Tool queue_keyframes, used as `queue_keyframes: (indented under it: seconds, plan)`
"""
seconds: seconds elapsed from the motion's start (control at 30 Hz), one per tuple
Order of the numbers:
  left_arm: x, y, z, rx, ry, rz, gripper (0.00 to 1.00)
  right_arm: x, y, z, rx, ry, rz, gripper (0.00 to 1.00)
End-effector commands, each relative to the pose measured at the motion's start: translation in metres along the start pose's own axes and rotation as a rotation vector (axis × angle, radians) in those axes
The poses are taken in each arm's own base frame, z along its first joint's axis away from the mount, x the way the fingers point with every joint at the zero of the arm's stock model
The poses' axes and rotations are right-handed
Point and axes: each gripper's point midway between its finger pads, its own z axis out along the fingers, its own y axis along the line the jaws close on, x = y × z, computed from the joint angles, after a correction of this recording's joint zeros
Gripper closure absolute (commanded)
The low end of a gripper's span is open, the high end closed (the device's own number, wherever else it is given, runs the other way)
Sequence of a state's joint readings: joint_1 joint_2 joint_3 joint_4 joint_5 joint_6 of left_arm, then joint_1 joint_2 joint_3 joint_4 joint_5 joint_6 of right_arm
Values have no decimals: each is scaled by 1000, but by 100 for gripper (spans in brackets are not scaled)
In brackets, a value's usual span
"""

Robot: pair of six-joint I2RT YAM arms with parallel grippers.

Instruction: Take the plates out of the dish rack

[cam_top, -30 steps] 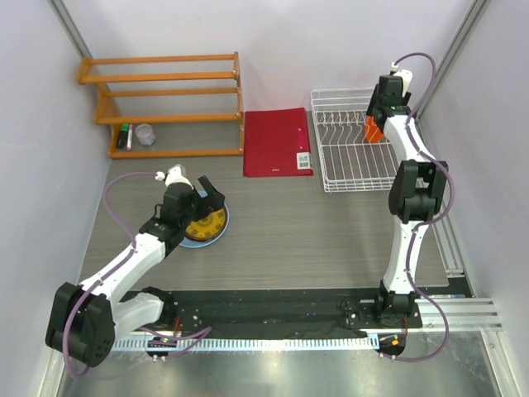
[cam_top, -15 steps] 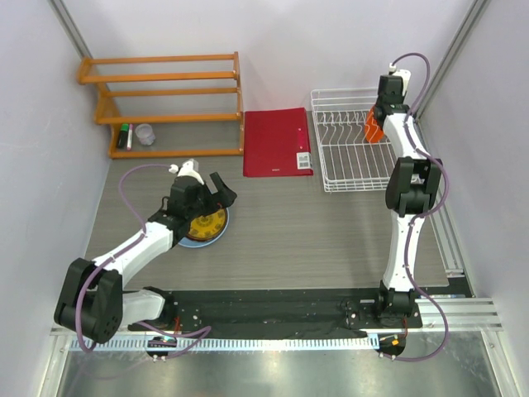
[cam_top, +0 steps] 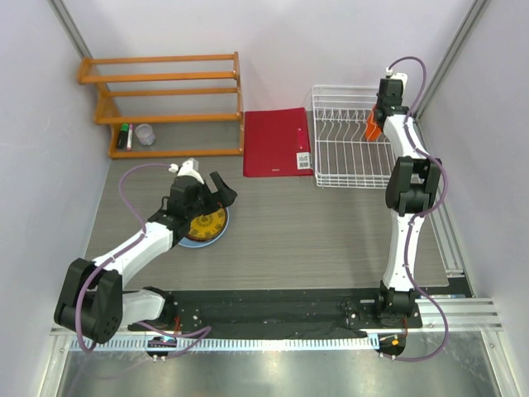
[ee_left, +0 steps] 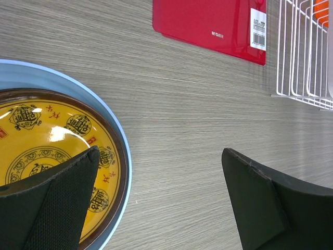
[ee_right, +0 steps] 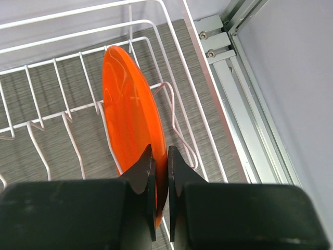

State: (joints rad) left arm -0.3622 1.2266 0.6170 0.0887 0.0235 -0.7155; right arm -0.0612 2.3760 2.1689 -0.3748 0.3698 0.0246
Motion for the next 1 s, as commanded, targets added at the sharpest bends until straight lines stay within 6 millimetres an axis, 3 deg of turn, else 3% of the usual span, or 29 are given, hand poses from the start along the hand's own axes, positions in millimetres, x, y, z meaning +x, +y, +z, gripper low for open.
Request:
queue_keyframes:
  seconds: [0.0, 0.2, 0.23, 0.27, 0.33, 0.4, 0.43, 0.53, 0.57, 0.63, 0.67, 0.7, 0.77, 0.9, 0.97]
  plan:
    - [-20, -16, -1, 57, -62, 18, 1, -34, -4, -21, -11, -65, 44, 99]
    - [-19, -15, -1, 54, -57, 15, 1, -66, -17, -61, 146, -156, -28, 99]
    - [-19, -14, -2, 47, -53, 16, 0, -77, -27, -72, 183, -193, -37, 99]
    - [-19, -14, -3, 44, -54, 16, 0, -83, -16, -86, 201, -219, -52, 99]
    - [-21, -15, -7, 45, -63, 18, 0, -98, -24, -108, 242, -276, -46, 99]
    - [-20, -13, -9, 36, -62, 19, 0, -93, -27, -119, 274, -287, -55, 99]
    - [-22, -13, -12, 37, -68, 23, 1, -109, -33, -137, 279, -334, -32, 99]
    - [-21, -12, -16, 31, -61, 26, 1, -110, -37, -158, 287, -357, -26, 99]
    - [-23, -13, -18, 33, -69, 29, 0, -119, -43, -178, 285, -382, -2, 99]
    - [-25, -14, -21, 35, -74, 31, 1, -109, -40, -192, 262, -364, -6, 99]
    - [-26, -15, -23, 38, -78, 31, 0, -117, -44, -214, 233, -392, 49, 99]
    - [-26, -17, -23, 44, -81, 31, 0, -106, -36, -216, 188, -374, 40, 99]
    - [-29, -22, -26, 68, -88, 26, 0, -92, -18, -234, 102, -351, 39, 99]
    - [-32, -37, -31, 144, -96, 5, 1, -45, 23, -277, -167, -289, 118, 99]
    - [-29, -40, -33, 171, -99, -4, 0, -20, 55, -294, -370, -225, 141, 99]
